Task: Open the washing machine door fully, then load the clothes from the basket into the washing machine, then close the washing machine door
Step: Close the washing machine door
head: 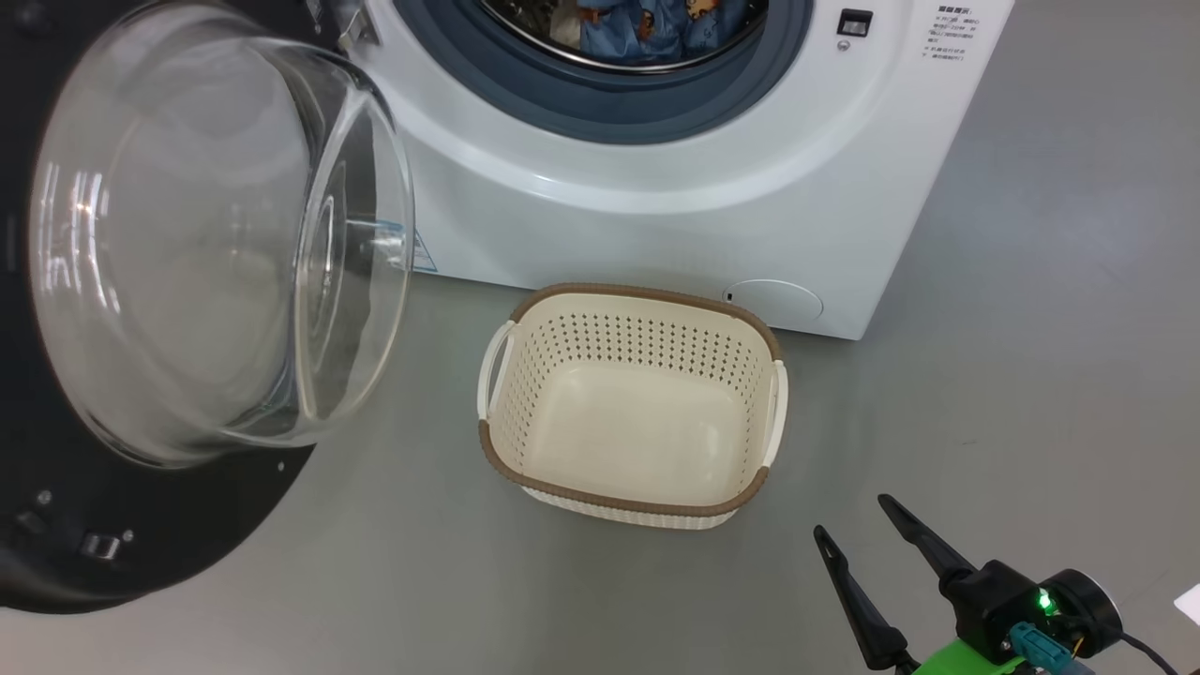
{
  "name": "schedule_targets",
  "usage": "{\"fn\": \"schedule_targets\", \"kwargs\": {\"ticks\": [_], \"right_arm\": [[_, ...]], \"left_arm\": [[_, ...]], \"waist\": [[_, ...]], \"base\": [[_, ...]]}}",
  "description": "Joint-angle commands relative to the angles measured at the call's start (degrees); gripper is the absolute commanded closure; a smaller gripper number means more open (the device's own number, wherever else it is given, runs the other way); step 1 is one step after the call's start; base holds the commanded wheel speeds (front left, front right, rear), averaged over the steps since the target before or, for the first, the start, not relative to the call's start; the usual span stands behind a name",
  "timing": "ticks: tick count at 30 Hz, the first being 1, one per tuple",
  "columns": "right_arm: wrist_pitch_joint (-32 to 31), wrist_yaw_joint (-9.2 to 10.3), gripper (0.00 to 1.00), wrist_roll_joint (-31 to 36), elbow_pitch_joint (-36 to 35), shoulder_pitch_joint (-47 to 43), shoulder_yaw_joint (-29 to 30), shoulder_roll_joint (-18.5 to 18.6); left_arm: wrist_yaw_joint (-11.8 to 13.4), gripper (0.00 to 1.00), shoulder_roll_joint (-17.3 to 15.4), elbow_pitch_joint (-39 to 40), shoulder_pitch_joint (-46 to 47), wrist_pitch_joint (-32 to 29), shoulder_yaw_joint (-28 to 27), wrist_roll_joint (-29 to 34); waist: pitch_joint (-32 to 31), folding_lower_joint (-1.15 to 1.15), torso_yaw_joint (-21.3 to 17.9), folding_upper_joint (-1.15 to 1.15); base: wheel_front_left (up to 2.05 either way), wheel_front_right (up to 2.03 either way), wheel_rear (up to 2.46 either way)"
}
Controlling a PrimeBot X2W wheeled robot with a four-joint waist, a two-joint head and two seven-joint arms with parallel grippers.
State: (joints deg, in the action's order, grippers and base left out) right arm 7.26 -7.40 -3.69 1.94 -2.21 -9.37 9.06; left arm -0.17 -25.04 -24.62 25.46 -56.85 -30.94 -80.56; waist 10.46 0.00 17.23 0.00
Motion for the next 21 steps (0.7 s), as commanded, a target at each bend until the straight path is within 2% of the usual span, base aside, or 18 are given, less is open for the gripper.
{"fn": "schedule_targets", "kwargs": {"ticks": [1, 8, 21], "right_arm": [[0.8, -0.09, 0.0, -0.4, -1.1, 1.1, -1.4, 0.0], [1.3, -0.09, 0.0, -0.4, -0.5, 1.3, -0.9, -0.3], [1.7, -0.09, 0.0, -0.2, 0.7, 1.2, -1.0, -1.6]], "left_arm": [[0.2, 1.0, -2.4, 2.4, -0.6, -1.1, -0.9, -0.5], [0.2, 1.0, 1.3, 9.5, -4.7, -4.2, 1.0, -1.6], [0.8, 1.0, 10.2, 20.0, -9.6, -7.6, 7.5, -2.9]], "waist": [[-0.2, 0.0, -0.1, 0.0], [-1.0, 0.0, -0.7, 0.0], [-3.3, 0.0, -2.7, 0.0]], "base": [[0.0, 0.0, 0.0], [0.0, 0.0, 0.0], [0.0, 0.0, 0.0]]}}
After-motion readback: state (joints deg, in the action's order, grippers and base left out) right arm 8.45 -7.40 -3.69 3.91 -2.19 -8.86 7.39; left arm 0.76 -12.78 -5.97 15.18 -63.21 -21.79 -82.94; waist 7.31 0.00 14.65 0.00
